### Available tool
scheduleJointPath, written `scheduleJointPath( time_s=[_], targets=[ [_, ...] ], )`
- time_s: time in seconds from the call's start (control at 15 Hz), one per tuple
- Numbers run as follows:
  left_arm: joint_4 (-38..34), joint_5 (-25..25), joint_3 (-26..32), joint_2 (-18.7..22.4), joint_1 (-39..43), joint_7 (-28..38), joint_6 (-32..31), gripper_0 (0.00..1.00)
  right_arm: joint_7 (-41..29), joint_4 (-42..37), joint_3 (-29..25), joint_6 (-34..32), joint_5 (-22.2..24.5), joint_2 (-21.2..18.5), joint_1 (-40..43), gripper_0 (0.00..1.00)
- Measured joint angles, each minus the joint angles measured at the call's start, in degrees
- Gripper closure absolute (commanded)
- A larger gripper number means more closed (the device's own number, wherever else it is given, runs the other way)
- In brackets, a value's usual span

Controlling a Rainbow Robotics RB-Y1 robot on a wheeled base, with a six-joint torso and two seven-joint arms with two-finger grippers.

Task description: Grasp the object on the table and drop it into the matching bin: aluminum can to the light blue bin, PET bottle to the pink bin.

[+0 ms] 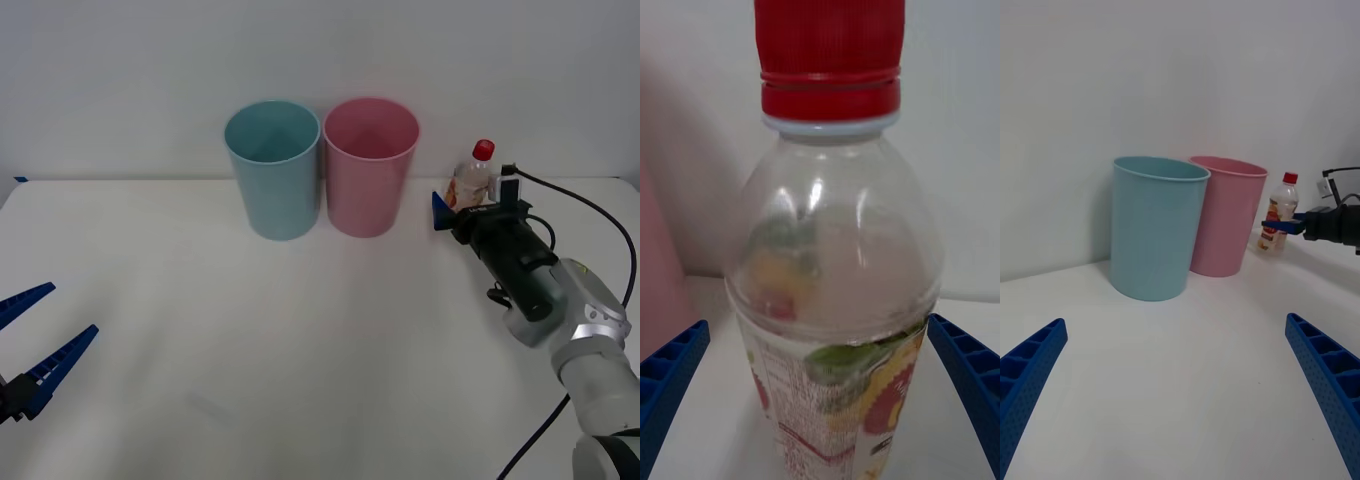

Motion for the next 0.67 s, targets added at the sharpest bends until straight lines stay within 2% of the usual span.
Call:
scheduleJointPath(
  time_s=[0.2, 0.47, 0.53, 0.6, 0.67],
  targets=[
    [0.0, 0.0, 0.0, 0.0, 0.0, 0.0, 0.0, 0.00, 0.6, 3.8, 0.0, 1.8, 0.0, 0.0, -3.6, 0.00],
    [0.0, 0.0, 0.0, 0.0, 0.0, 0.0, 0.0, 0.00, 1.2, 4.7, 0.0, 3.0, 0.0, 0.0, -4.5, 0.00],
    [0.0, 0.0, 0.0, 0.0, 0.0, 0.0, 0.0, 0.00, 1.4, 4.7, 0.0, 3.0, 0.0, 0.0, -4.5, 0.37],
    [0.0, 0.0, 0.0, 0.0, 0.0, 0.0, 0.0, 0.00, 1.5, 4.7, 0.0, 3.0, 0.0, 0.0, -4.5, 0.89],
    [0.0, 0.0, 0.0, 0.0, 0.0, 0.0, 0.0, 0.00, 1.6, 4.7, 0.0, 3.0, 0.0, 0.0, -4.5, 1.00]
  ],
)
